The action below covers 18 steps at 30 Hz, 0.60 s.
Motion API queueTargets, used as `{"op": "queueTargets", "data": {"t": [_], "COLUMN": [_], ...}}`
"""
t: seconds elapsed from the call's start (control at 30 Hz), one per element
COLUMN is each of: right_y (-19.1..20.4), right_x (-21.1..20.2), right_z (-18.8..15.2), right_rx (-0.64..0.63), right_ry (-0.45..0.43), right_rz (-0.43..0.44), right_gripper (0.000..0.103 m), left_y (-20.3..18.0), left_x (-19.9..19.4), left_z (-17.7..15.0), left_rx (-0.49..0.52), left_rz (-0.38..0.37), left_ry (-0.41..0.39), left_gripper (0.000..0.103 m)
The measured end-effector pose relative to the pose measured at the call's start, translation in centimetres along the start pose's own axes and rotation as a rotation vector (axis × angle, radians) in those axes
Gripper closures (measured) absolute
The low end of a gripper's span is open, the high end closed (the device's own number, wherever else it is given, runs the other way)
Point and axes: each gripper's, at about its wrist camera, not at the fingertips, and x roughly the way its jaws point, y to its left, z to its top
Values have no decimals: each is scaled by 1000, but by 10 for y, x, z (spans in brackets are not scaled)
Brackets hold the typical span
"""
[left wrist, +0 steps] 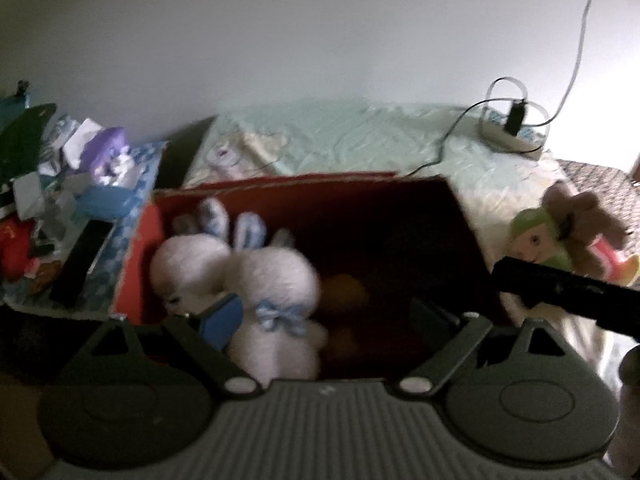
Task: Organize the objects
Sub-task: 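Move the right gripper out of the box toward the plush toys on the bed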
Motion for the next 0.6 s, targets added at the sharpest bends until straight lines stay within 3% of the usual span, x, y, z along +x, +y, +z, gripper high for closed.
{"op": "queueTargets", "data": {"t": [0.23, 0.6], "right_y": [-35, -100], "right_x": [-42, -116], "right_z": [2, 8], "right_rx": [76, 201], "right_ry": [-50, -150], "right_rz": [-24, -108], "right_gripper": [64, 64], "left_y": [-46, -136], "left_x": [-7, 12], "left_z": [9, 22], "left_rx": [46, 125], "left_rz": [-108, -283], "left_ry": [-48, -37], "left_gripper": [12, 13]}}
